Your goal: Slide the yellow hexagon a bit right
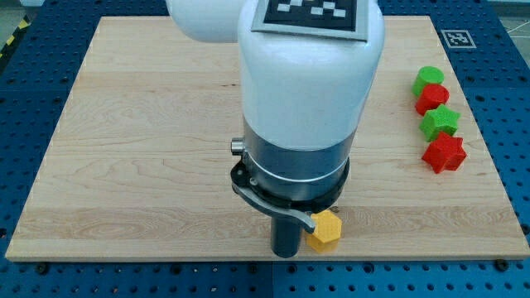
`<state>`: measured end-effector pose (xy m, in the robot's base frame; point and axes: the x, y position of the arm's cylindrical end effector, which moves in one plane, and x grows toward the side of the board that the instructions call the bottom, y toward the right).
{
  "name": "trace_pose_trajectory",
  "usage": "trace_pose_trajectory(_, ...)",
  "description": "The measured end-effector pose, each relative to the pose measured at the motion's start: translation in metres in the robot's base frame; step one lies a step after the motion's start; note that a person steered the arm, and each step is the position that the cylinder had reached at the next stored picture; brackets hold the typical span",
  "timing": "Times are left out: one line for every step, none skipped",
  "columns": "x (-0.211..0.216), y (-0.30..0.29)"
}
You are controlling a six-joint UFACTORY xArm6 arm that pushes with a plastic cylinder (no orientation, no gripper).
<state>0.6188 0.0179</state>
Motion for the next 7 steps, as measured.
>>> trace_pose_trajectory(0.0, 0.017)
trace_pose_trajectory(0.0, 0.063)
trace_pose_trajectory(0.0, 0.082)
trace_pose_trajectory(0.0, 0.089)
trace_pose_trajectory(0.0, 0.092)
trace_pose_trajectory(0.0, 0.092)
trace_pose_trajectory(0.0, 0.078)
